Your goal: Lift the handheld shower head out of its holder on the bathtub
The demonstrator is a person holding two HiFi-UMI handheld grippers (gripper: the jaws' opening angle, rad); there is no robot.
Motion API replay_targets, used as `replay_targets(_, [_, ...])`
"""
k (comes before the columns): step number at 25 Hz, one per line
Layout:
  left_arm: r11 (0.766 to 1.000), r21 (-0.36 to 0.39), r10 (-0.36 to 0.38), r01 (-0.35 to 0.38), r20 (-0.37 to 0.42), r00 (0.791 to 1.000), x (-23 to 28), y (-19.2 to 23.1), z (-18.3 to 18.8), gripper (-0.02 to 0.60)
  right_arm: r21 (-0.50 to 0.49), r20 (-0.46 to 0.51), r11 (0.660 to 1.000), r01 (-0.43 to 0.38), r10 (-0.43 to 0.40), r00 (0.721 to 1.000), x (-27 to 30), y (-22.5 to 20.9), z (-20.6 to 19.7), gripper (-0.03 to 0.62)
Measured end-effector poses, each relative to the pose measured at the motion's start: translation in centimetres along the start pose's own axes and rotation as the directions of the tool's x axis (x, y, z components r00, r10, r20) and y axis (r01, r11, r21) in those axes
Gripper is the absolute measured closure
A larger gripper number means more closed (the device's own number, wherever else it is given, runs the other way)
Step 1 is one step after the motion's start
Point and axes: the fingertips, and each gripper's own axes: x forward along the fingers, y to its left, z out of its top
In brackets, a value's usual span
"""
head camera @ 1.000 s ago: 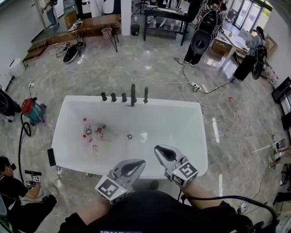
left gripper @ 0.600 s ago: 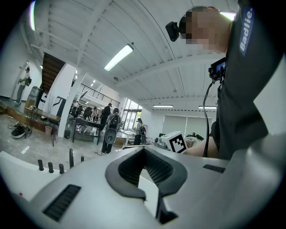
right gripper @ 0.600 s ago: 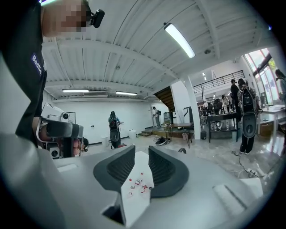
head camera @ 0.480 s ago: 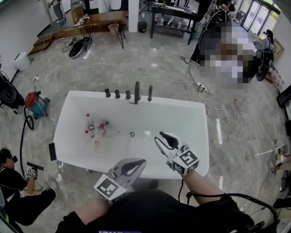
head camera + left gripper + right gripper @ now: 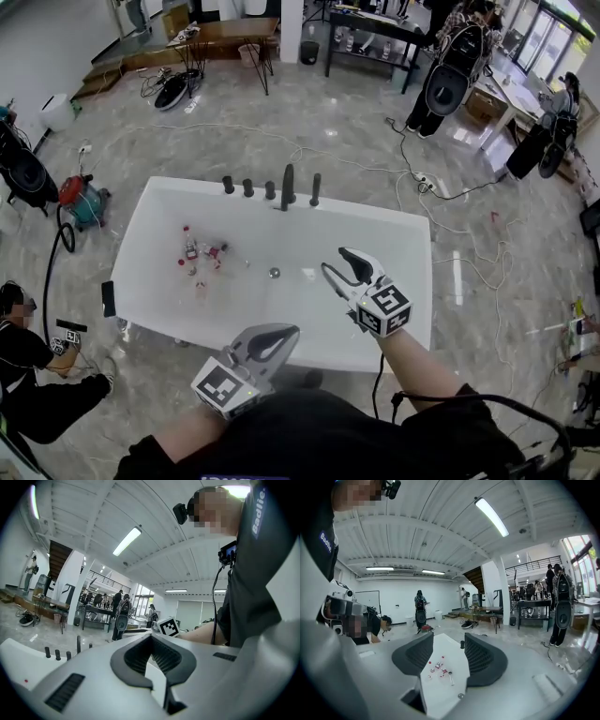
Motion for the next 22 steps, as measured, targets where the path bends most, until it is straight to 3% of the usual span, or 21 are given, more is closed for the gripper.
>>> replay_targets(6, [0.999, -0.011, 0.031, -0.031, 0.009, 0.999, 0.5, 0.7, -0.5, 0.581, -0.023, -0.045, 1.000, -0.002, 0.001, 0.999, 1.6, -2.7, -0.9, 0.399])
replay_targets(22, [0.998, -0.057, -0.016, 0.016, -0.002, 1.000, -0.1, 8.3, -0.8, 0.581, -0.052, -0.199, 0.994, 0.099, -0.107, 0.974, 12.2, -12.0, -3.4, 0.379])
